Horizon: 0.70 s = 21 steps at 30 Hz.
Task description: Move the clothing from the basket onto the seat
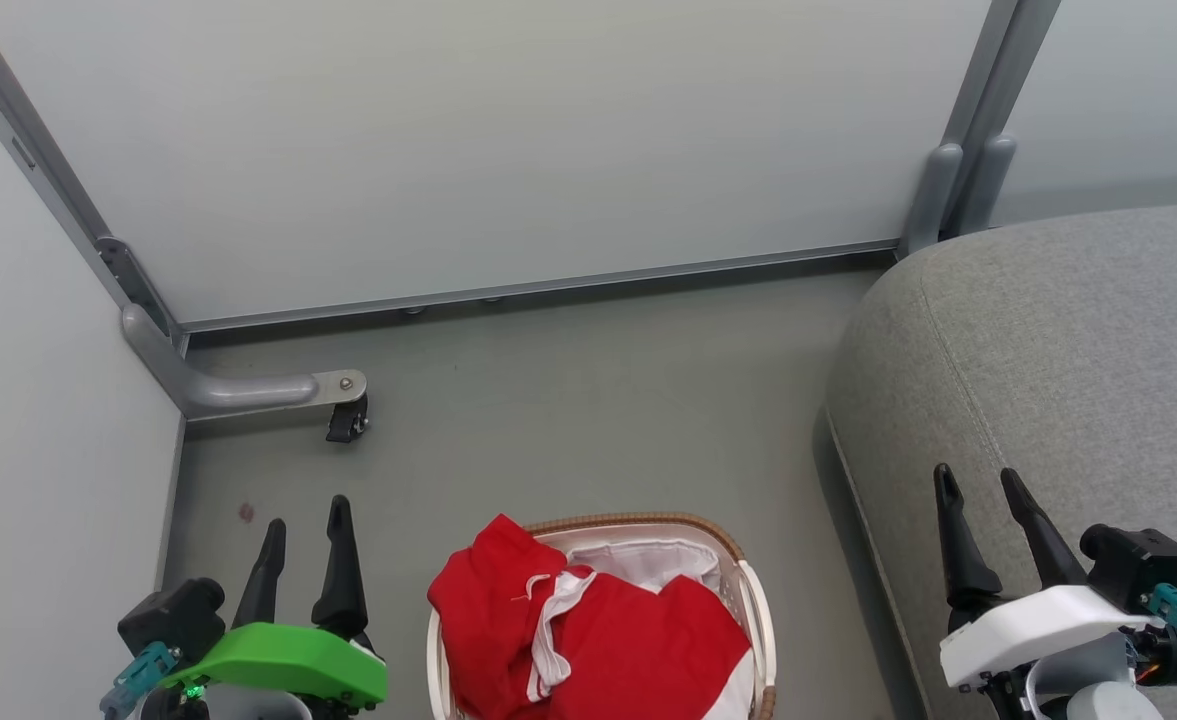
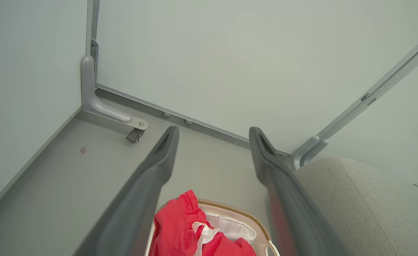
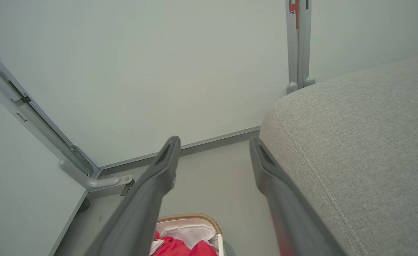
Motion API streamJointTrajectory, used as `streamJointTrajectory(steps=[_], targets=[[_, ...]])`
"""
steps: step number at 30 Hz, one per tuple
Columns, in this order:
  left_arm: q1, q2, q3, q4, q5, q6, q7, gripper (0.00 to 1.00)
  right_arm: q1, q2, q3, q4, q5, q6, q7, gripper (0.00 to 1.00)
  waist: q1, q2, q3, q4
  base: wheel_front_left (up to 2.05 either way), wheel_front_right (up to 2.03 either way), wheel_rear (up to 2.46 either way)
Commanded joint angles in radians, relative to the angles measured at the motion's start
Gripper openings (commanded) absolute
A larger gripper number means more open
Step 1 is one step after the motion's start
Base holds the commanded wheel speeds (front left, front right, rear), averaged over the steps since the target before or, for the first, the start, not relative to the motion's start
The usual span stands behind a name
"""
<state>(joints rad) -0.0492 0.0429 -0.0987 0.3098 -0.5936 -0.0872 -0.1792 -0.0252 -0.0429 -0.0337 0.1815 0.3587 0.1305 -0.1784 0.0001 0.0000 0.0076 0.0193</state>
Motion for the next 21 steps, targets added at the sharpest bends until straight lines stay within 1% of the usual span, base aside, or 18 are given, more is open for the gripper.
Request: streamJointTrajectory(steps=[1, 21], targets=[[0.005, 0.008, -0.003, -0.002, 0.029, 0.005, -0.010, 1.00, 0.009, -0.007, 0.001, -0.007, -0.030, 0.000, -0.011, 1.00, 0.0000, 0.0000, 0.000, 0.000, 0.00, 0.00, 0.00], [0.003, 0.010, -0.028, 0.018, 0.161, 0.007, -0.052, 1.00, 0.020, -0.009, 0.012, -0.021, -0.203, 0.000, -0.054, 1.00, -0.0001, 0.0000, 0.007, 0.004, 0.00, 0.00, 0.00]])
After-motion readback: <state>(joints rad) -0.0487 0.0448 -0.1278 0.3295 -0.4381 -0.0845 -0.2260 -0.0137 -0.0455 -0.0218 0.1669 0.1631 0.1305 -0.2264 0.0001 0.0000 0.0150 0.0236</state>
